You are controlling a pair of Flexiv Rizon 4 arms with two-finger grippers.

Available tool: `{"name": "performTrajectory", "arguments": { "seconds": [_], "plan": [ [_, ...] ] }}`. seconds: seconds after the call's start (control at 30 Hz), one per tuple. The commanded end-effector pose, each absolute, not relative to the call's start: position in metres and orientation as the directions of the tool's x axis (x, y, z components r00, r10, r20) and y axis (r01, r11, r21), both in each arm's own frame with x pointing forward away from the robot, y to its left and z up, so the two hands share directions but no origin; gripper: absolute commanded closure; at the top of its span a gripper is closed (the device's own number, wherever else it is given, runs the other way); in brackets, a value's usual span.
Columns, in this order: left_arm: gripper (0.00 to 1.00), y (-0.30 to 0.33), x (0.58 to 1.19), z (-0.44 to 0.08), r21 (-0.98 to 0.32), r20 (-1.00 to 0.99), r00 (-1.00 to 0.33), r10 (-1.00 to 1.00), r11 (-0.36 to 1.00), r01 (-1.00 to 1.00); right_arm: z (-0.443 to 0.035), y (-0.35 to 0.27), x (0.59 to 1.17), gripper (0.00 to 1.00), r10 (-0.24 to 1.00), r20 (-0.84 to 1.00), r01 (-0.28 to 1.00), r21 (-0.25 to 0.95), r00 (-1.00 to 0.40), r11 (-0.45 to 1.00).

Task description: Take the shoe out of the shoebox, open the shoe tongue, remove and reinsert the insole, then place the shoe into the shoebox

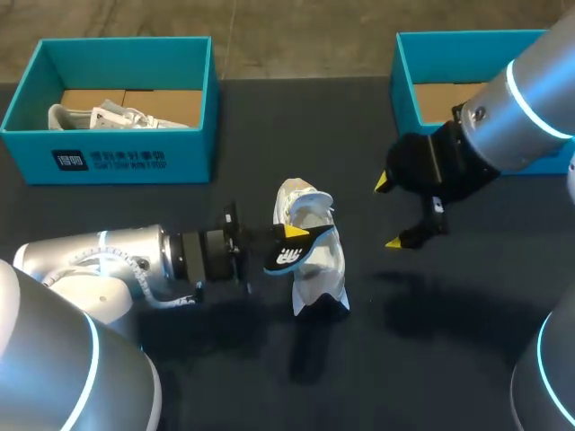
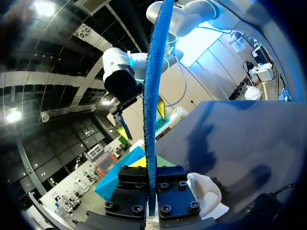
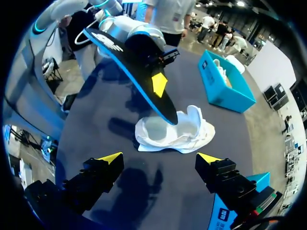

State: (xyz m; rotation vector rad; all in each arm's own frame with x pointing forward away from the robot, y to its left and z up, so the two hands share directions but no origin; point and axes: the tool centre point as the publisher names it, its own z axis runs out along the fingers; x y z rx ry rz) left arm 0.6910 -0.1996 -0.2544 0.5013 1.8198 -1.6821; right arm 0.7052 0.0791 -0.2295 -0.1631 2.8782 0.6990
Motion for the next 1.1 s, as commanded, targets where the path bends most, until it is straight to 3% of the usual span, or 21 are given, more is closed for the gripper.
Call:
{"name": "performTrajectory", "arguments": {
  "seconds": [0.03, 0.33, 0.57, 1.1],
  "plan": [
    [1.00, -0.200, 0.689, -0.258, -0.760, -0.649, -0.750, -0.123, 0.126, 0.637, -0.244, 0.085, 0.712, 0.00, -0.087, -0.182, -0.158, 0.420, -0.979, 0.894],
    [1.00, -0.206, 0.688, -0.269, -0.754, -0.656, -0.748, -0.101, 0.129, 0.644, -0.258, 0.078, 0.702, 0.00, -0.125, -0.213, -0.206, 0.421, -0.969, 0.883],
    [1.00, -0.212, 0.685, -0.272, -0.775, -0.631, -0.770, -0.095, 0.128, 0.619, -0.265, 0.074, 0.696, 0.00, -0.069, -0.187, -0.144, 0.423, -0.980, 0.895],
    [1.00, -0.212, 0.686, -0.292, -0.775, -0.626, -0.779, -0.038, 0.145, 0.615, -0.265, 0.074, 0.696, 0.00, -0.069, -0.187, -0.144, 0.423, -0.980, 0.895]
  ]
}}
